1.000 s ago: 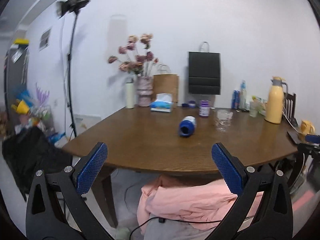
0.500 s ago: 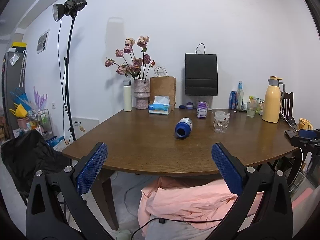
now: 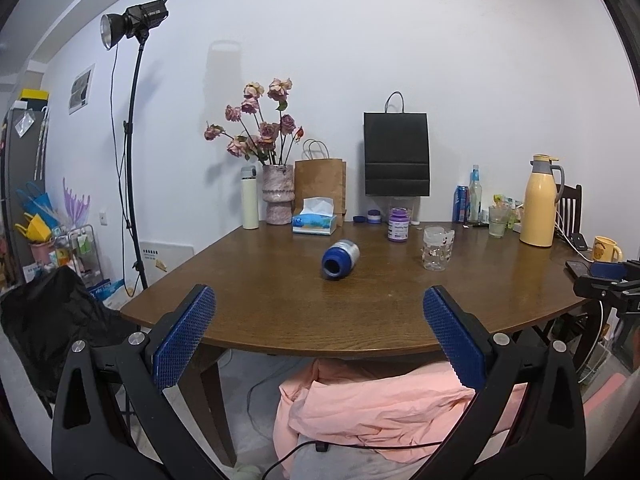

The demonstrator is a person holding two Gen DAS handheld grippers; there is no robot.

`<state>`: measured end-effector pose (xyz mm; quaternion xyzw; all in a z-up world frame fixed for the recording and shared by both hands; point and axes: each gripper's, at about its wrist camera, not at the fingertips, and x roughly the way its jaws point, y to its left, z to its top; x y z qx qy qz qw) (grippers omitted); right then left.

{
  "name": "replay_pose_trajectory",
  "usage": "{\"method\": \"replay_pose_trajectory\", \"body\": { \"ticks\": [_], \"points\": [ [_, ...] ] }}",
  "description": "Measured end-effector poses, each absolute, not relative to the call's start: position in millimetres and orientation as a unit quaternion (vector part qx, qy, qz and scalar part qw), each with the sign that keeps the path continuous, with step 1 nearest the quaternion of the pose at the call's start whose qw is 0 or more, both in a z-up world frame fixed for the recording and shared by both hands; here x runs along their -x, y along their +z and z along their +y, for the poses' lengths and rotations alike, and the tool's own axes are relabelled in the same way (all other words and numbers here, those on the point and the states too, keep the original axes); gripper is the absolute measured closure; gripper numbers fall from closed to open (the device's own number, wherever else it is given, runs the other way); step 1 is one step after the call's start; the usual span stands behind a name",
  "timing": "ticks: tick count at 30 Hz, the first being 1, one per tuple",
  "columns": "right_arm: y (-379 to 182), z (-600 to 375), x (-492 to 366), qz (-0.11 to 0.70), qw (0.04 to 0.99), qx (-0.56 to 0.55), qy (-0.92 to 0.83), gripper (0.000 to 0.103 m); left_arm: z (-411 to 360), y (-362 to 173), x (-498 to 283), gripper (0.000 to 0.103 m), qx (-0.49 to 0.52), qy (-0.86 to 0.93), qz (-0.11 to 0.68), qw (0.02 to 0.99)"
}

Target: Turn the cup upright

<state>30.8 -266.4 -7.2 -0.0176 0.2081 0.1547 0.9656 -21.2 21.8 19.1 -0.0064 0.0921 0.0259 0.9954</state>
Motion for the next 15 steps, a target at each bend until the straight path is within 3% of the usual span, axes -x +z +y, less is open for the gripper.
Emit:
{"method": "replay_pose_trajectory", "body": {
  "ticks": [15],
  "points": [
    [-11.2, -265.5, -35.0, 0.219, 0.963, 0.009, 0.159, 0.012, 22.7, 22.6, 20.4, 0.0, 0.008, 0.024, 0.082, 0.996]
  ]
}}
